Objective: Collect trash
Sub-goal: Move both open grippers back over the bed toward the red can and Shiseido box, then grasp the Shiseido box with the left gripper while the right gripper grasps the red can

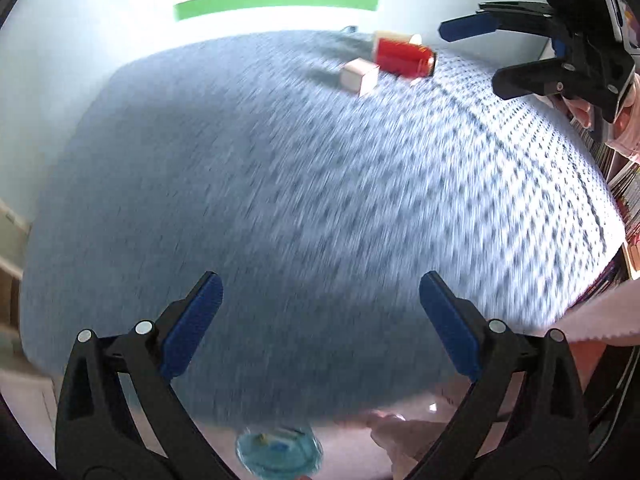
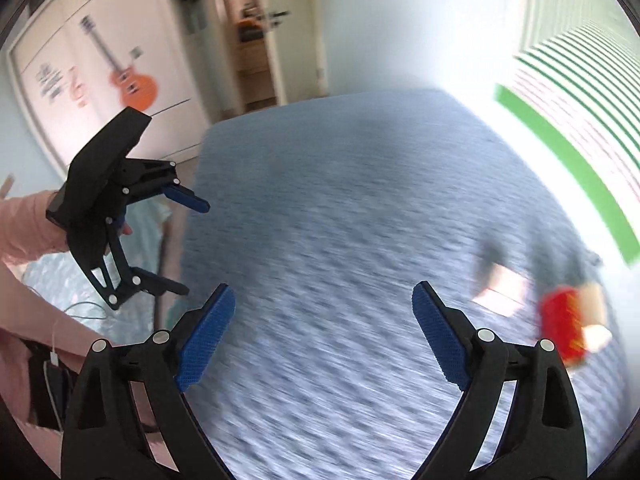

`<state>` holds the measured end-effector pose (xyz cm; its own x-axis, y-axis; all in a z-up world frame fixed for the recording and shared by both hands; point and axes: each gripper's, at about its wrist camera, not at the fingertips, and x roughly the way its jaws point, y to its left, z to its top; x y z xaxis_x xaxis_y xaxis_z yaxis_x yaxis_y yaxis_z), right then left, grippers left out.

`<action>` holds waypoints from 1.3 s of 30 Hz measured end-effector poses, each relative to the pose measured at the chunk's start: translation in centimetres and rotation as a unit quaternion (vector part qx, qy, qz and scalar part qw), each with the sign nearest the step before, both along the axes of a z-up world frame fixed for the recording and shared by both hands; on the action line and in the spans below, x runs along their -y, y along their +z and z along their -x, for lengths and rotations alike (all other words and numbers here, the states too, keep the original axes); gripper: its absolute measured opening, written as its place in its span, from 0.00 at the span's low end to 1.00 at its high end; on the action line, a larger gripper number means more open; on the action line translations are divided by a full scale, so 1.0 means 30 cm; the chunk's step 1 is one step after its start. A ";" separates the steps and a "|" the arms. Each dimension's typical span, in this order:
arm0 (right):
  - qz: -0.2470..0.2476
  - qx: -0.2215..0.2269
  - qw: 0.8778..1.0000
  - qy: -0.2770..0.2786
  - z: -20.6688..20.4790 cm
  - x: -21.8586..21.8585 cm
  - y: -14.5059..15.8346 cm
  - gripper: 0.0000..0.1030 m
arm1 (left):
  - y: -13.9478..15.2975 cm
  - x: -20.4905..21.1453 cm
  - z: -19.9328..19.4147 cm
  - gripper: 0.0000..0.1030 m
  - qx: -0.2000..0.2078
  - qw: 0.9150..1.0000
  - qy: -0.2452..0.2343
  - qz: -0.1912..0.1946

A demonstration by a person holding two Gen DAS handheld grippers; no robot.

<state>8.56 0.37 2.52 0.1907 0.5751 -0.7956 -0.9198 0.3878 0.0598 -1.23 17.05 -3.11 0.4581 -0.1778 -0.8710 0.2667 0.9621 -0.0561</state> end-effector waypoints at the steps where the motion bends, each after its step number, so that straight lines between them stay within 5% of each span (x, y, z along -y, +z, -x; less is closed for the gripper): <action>1: 0.000 0.002 1.000 -0.012 -0.037 0.043 -0.002 0.87 | 0.004 0.042 -0.060 0.94 0.002 1.000 -0.007 -0.001; 12: 0.000 0.033 0.996 -0.085 -0.350 0.355 -0.063 0.87 | -0.012 0.300 -0.499 0.94 0.006 0.998 -0.058 0.009; 22: -0.001 0.006 0.991 -0.133 -0.594 0.406 -0.180 0.86 | -0.129 0.400 -0.808 0.94 -0.002 0.991 -0.135 -0.005; 31: 0.032 -0.016 0.991 -0.127 -0.691 0.373 -0.321 0.84 | -0.239 0.425 -0.949 0.93 -0.012 0.987 -0.163 -0.006; 32: 0.035 -0.017 0.991 -0.129 -0.695 0.373 -0.335 0.79 | -0.251 0.431 -0.957 0.92 -0.010 0.986 -0.166 -0.007; 34: 0.047 -0.028 0.989 -0.136 -0.710 0.374 -0.373 0.66 | -0.271 0.438 -0.973 0.82 -0.013 0.986 -0.168 -0.005; 39: 0.027 -0.033 0.988 -0.149 -0.715 0.388 -0.380 0.64 | -0.307 0.443 -1.003 0.45 -0.024 0.988 -0.150 -0.005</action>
